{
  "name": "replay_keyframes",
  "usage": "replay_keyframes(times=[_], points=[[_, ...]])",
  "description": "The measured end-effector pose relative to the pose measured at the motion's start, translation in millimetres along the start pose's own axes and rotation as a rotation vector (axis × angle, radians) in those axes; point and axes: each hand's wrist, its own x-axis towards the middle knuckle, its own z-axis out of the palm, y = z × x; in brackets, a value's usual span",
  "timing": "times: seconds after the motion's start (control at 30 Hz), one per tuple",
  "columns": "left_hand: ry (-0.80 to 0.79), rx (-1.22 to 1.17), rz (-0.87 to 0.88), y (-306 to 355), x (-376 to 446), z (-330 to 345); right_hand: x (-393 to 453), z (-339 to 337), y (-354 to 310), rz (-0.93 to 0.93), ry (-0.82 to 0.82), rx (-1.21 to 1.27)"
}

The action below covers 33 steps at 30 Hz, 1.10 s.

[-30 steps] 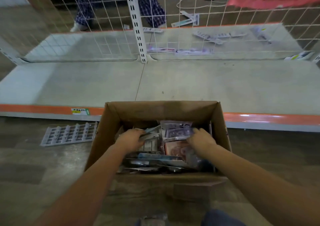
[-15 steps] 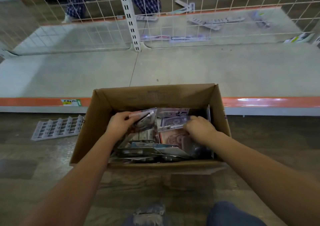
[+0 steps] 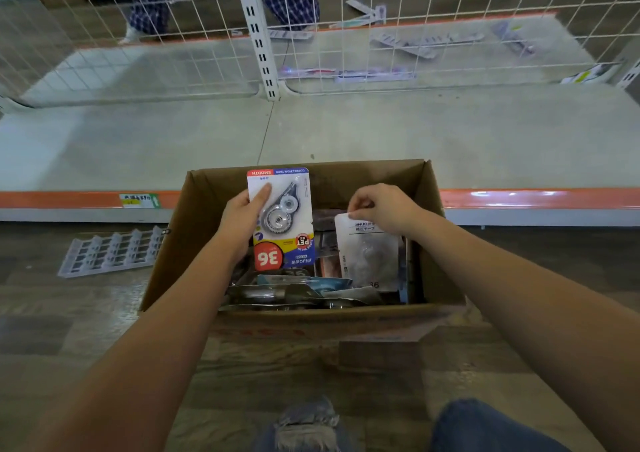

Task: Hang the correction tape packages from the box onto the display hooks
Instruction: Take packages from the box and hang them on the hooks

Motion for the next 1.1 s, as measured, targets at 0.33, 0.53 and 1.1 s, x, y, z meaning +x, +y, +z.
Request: replay_keyframes(times=[0.33, 0.53, 1.1], points=[[-0.155, 0.120, -0.198, -31, 9, 7, -10, 16, 26, 0.156, -0.270, -0.362], [-0.260, 0.265, -0.193, -34, 7, 6, 2, 17, 20, 0.085, -0.241, -0.459], [-0.374, 0.096, -0.316, -41, 0, 6, -12, 46, 22, 0.691, 0.177, 0.647]])
